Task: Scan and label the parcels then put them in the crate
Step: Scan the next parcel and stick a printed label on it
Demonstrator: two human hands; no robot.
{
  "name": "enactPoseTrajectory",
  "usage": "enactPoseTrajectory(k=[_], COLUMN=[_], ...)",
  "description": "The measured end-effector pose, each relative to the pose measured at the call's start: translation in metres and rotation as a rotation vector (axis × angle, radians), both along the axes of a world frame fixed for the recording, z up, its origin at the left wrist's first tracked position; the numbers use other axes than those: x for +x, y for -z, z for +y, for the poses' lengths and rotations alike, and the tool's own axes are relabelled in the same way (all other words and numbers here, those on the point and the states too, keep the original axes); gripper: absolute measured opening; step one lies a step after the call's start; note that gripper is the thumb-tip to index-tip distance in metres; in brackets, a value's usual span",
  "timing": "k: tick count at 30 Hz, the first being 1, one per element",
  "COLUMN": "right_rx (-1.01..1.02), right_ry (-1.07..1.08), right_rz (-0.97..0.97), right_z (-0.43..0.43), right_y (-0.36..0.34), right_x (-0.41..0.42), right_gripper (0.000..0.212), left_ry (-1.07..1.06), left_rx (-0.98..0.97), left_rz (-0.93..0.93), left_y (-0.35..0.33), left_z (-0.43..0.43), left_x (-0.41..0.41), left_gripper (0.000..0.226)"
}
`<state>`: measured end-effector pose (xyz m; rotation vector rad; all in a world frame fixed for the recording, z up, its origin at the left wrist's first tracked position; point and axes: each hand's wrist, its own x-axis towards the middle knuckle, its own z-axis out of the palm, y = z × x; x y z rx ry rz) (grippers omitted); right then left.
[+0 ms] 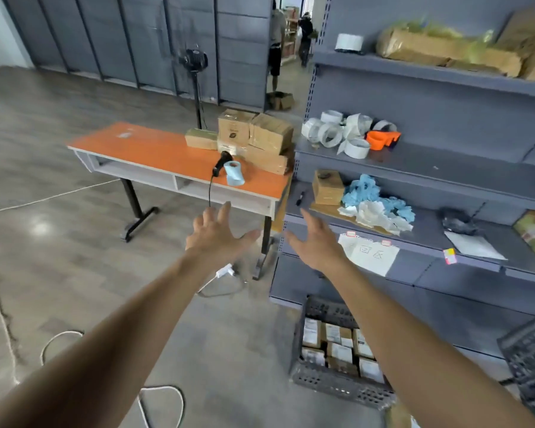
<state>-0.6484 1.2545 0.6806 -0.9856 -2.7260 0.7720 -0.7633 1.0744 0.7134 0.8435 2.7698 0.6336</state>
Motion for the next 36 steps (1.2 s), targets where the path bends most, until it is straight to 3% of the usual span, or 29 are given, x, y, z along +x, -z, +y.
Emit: enactPoseTrajectory(k=[6,14,22,36], right_rx=[0.01,0.02,-0.043,-0.193], right_ry=[-0.018,-0.056,-0.08,-0.107], right_rz=[0.03,0.053,0.157,0.106], right_z=[-0.062,-0.071,-0.005,0.114], right_y=[-0.013,-0.005,0.007,0.009], right_x=[-0.086,-0.19,-0.349,-0.565], right_gripper=[0.075,0.076,0.075,0.072], left_ry=[-0.002,-0.029,-0.072,-0.093], left_rx=[0.012,0.041,0.025,-0.009], left_rz=[0.009,-0.024,0.014,-0.004], left_y=[-0.016,-0.002,0.003,0.014], left_z=[-0.065,-0.068,0.001,0.126], left_x=[-0.075,-0.164,-0.313,-0.538], left_gripper=[0.095,0.095,0.094,0.093])
